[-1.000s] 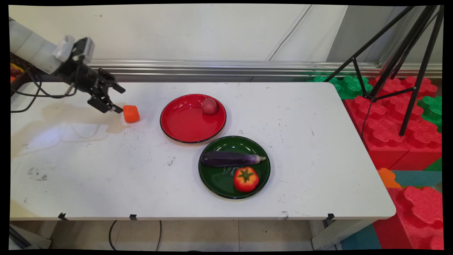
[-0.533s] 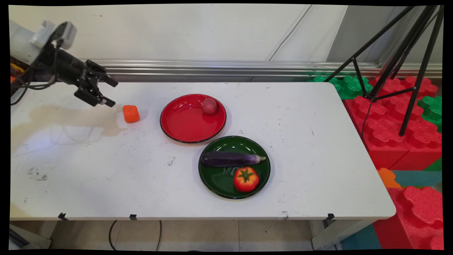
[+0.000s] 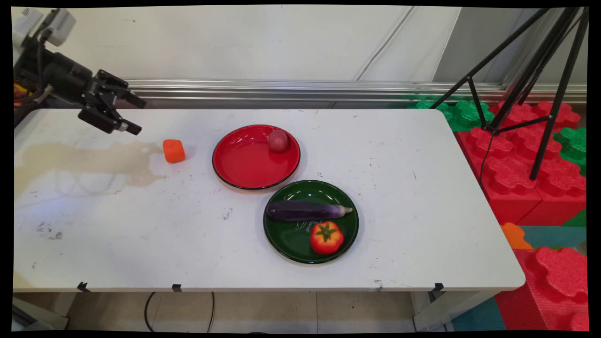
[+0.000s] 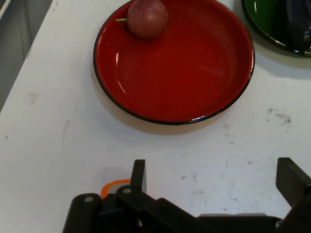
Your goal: Pick up the eggplant from the green plate
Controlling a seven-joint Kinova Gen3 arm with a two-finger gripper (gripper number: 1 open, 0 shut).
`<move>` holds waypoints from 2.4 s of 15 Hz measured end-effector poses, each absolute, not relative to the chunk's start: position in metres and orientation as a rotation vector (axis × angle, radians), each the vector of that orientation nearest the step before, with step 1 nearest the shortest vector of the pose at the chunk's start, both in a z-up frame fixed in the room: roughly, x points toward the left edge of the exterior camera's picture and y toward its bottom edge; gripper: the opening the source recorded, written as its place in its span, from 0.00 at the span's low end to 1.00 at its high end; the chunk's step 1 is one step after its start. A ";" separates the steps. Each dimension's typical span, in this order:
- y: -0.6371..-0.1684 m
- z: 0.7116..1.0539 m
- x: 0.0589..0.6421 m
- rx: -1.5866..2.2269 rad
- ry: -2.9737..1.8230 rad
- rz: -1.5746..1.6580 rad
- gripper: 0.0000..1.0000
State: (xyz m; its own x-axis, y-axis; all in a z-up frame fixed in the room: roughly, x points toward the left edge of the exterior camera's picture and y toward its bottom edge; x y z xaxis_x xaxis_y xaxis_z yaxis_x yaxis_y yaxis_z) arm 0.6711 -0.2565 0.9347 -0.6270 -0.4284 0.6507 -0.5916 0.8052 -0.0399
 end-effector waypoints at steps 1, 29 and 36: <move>-0.254 0.937 0.671 0.750 -2.337 0.328 1.00; -0.259 0.870 0.436 0.353 -2.419 0.209 1.00; -0.292 0.835 0.388 0.353 -2.471 0.199 1.00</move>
State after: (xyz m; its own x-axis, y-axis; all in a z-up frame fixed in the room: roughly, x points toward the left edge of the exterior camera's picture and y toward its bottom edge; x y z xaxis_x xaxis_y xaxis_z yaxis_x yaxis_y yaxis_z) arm 0.3877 -0.2919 0.8347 -0.7679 -0.2033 0.6074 -0.2978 0.9529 -0.0575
